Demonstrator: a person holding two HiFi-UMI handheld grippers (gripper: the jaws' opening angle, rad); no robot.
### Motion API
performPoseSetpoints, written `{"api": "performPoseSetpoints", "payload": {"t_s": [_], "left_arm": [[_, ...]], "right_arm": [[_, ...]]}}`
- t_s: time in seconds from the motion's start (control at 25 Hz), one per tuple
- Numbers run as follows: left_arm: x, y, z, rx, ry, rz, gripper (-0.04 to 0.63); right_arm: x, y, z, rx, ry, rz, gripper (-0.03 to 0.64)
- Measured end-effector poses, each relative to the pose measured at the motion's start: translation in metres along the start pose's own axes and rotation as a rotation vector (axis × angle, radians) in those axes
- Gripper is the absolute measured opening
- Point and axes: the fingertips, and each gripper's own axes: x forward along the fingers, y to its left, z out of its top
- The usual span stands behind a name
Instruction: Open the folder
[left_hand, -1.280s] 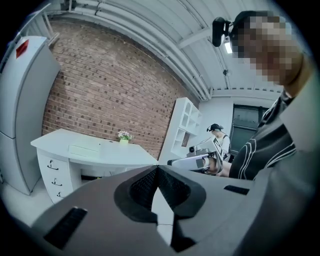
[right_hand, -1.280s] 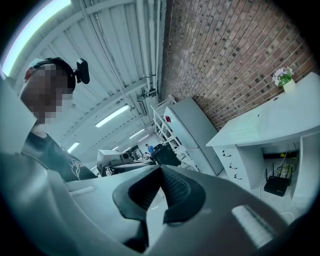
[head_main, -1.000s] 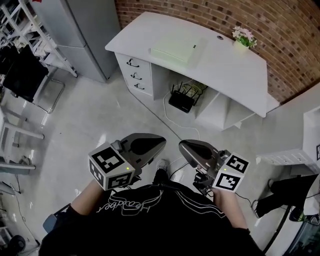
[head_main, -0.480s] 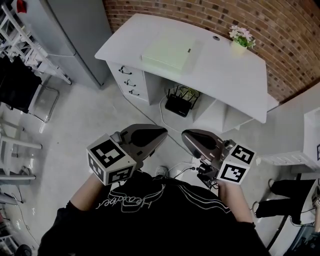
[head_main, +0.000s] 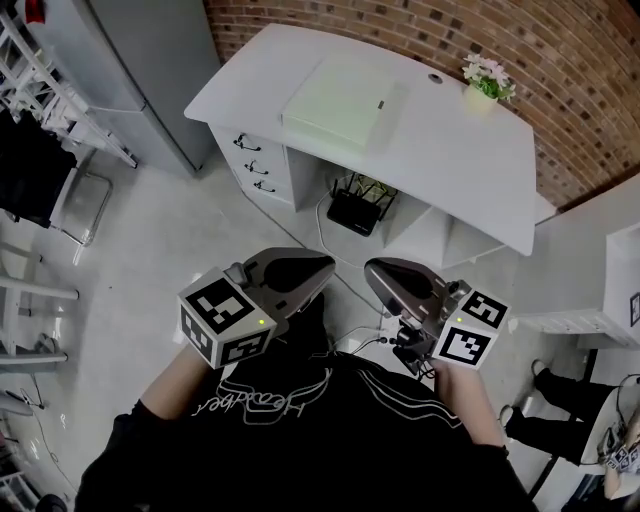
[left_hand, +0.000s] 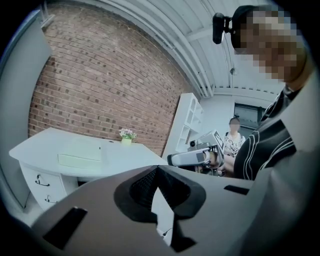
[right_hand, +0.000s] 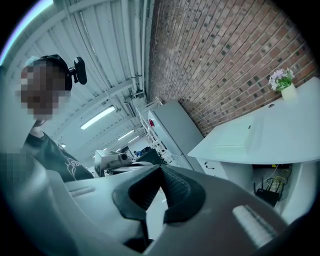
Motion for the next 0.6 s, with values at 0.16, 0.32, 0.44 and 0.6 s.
{"api": "performPoseSetpoints", "payload": {"t_s": [0.16,0.32,0.44,0.6], "left_arm": [[0.013,0.020,0.014,0.018,0.011,-0.008,0.003],[0.026,0.044,0.029,0.043,0.035,-0.012,0.003],[0.039,0.062,0.038,0.067,0.055,-0.006,0.003],[0.056,0.089,0.046,0.089,0.076,0.002,0.003]], "right_arm": [[0.009,-0.017,0.016,0.015,-0.024,-0.013,0.003],[0.020,-0.037,0.035,0.031,-0.051,-0.029,0.003],[0.025,-0.055,0.047,0.049,-0.069,-0.043,0.003],[0.033,-0.078,0.054,0.073,-0.080,-0.063,0.003]]}}
